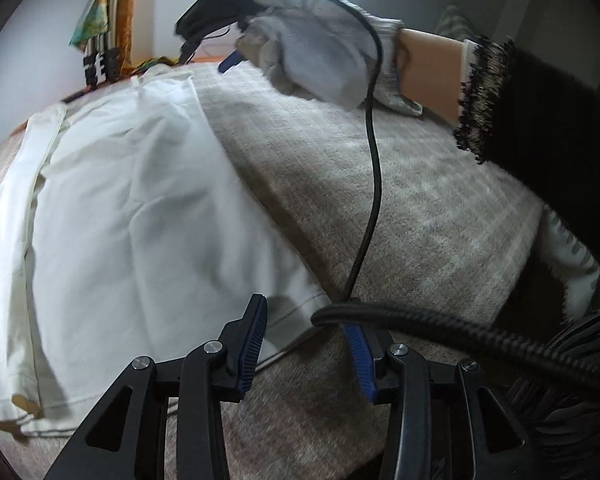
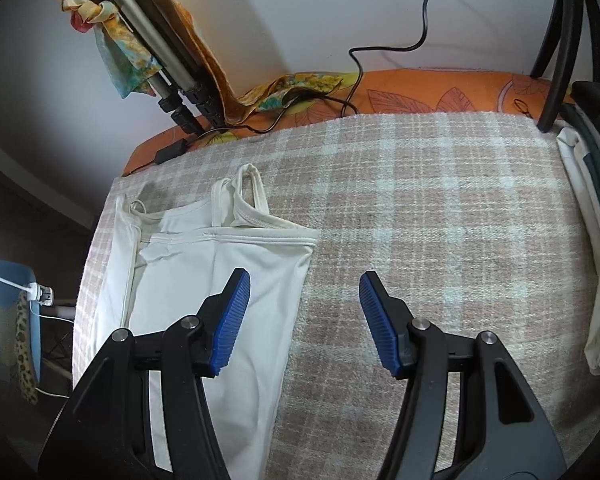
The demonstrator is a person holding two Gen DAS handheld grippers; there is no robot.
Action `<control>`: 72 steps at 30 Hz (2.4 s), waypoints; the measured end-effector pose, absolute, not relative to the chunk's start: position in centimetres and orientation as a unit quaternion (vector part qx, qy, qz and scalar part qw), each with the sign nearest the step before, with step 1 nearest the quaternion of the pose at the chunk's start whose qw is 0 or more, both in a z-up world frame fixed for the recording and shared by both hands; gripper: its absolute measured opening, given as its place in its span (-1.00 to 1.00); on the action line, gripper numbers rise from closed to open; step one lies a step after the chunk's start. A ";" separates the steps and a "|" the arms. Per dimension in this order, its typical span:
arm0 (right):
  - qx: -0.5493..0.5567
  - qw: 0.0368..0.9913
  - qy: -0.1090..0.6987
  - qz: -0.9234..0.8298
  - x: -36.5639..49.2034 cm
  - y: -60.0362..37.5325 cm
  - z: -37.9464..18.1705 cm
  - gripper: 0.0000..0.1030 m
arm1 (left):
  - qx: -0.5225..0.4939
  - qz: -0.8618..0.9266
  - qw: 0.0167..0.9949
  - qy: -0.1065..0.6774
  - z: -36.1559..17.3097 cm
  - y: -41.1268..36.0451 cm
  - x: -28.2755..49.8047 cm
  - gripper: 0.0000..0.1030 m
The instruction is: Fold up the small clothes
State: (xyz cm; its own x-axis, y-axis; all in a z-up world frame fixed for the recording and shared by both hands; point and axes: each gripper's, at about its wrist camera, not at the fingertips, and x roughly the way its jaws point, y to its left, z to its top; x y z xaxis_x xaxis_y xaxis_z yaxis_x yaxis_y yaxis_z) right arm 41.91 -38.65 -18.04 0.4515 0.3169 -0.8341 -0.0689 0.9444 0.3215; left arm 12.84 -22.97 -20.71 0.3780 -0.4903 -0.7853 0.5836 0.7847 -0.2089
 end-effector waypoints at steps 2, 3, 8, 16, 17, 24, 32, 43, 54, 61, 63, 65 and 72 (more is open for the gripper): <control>0.122 0.841 0.516 0.113 42.3 -38.4 -18.8 0.16 | 0.062 -0.316 0.833 0.450 -20.9 -23.1 12.9 -0.44; 0.123 0.839 0.518 0.111 42.4 -38.3 -19.2 0.16 | 0.057 -0.313 0.834 0.451 -21.0 -22.9 13.1 -0.50; 0.134 0.844 0.508 0.104 43.0 -38.0 -20.2 0.15 | 0.025 -0.314 0.833 0.454 -21.0 -21.3 13.3 -0.87; 0.115 0.845 0.509 0.114 43.5 -35.5 -20.1 -0.86 | -0.024 -0.312 0.838 0.447 -19.6 -19.1 13.1 -0.90; 0.115 0.847 0.507 0.111 43.5 -35.4 -19.8 -0.86 | -0.033 -0.310 0.840 0.444 -19.3 -18.6 13.1 -0.94; 0.106 0.855 0.499 0.098 43.3 -33.2 -16.4 -0.88 | -0.087 -0.292 0.847 0.436 -18.2 -14.6 12.8 -0.96; 0.059 0.859 0.496 0.110 43.9 -26.1 -14.7 -0.89 | -0.118 -0.264 0.856 0.429 -17.8 -10.7 12.2 -0.96; 0.011 0.847 0.519 0.118 45.5 -18.7 -18.2 -0.89 | -0.130 -0.212 0.859 0.448 -19.1 -6.7 12.4 -0.96; 0.043 0.846 0.510 0.152 44.1 -19.6 -16.5 -0.16 | -0.076 -0.175 0.866 0.462 -19.3 -5.3 10.6 -0.28; 0.079 0.855 0.482 0.176 37.9 -23.9 -10.2 -0.16 | -0.007 -0.164 0.885 0.436 -17.9 -4.5 8.6 -0.16; 0.079 0.858 0.477 0.176 35.0 -25.1 -9.1 -0.16 | 0.003 -0.159 0.889 0.430 -17.5 -3.9 8.2 -0.15; 0.081 0.858 0.473 0.182 31.3 -26.5 -8.4 -0.16 | 0.013 -0.151 0.893 0.425 -17.2 -3.1 8.0 -0.14; 0.107 0.829 0.518 0.183 20.1 -29.1 -12.6 -0.16 | -0.036 -0.117 0.892 0.434 -17.7 1.6 9.6 -0.04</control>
State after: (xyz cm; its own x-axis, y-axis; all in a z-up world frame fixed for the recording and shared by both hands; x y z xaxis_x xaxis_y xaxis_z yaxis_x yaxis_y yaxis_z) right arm 20.15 -29.08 -12.58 0.3976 0.4142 -0.8188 -0.1917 0.9101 0.3673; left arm 9.62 1.60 -17.68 0.5955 -0.2400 -0.7666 0.1776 0.9700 -0.1657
